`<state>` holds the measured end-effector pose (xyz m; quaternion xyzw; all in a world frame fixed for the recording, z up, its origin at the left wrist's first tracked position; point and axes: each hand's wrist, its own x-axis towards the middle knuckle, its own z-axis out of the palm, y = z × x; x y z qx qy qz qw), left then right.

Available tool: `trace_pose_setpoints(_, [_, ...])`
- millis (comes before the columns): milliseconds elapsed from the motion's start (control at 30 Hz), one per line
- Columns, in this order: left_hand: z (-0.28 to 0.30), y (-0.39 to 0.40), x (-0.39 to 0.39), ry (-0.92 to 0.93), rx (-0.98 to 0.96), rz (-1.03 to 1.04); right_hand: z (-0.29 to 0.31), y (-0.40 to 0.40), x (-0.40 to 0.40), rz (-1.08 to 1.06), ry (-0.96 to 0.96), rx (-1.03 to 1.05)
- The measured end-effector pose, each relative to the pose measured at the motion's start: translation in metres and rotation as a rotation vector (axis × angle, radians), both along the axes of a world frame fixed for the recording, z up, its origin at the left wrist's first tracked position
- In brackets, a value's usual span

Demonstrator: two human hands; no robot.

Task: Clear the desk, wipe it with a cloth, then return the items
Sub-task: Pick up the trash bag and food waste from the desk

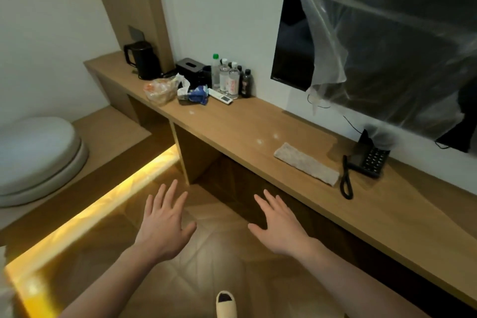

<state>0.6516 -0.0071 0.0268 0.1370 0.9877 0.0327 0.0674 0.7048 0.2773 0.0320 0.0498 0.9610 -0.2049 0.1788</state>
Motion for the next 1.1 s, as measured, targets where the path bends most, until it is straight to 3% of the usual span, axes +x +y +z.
trace_pose_setpoints(567, [0.03, -0.126, -0.2, 0.006, -0.037, 0.289, 0.007, -0.127, -0.268, 0.26, -0.016, -0.034])
trace_pose_setpoints(1100, [0.022, -0.281, -0.432, -0.06, -0.006, 0.08, 0.0, -0.273, -0.439, 0.028, -0.015, -0.059])
